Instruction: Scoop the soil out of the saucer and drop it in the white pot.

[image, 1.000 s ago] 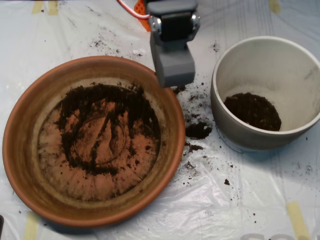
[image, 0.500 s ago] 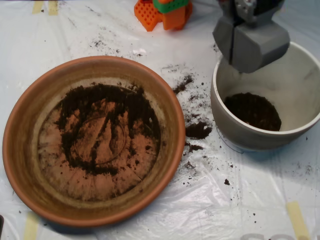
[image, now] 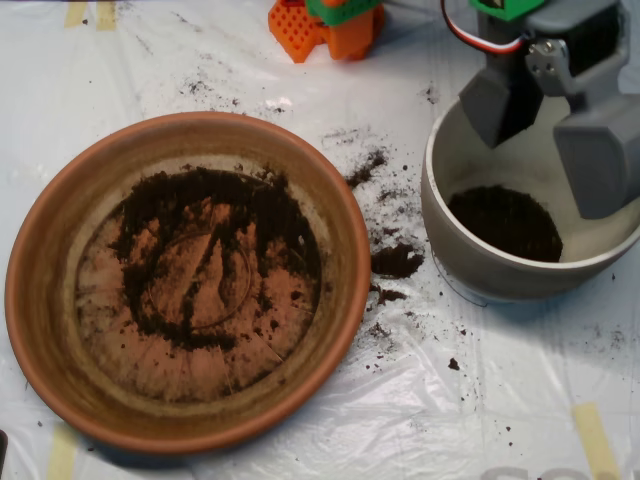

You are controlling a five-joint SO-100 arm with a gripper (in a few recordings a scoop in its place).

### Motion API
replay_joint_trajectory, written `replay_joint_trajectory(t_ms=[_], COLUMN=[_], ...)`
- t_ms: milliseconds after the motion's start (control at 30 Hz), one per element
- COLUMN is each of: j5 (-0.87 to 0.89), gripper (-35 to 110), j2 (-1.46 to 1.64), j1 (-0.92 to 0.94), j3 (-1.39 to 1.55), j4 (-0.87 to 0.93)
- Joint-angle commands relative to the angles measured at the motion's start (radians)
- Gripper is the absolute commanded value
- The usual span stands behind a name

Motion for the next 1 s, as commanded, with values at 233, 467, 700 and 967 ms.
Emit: replay_joint_trajectory(t_ms=[233, 467, 700, 967], j5=[0.089, 0.166, 0.12, -0.061], gripper=[31, 30, 26, 28], j2=[0.043, 0.087, 0.164, 0.353], j1=[0.02, 0.195, 0.488, 0.696], j3=[-0.209, -0.356, -0.14, 0.454], j4=[0.071, 0.169, 0.144, -0.181])
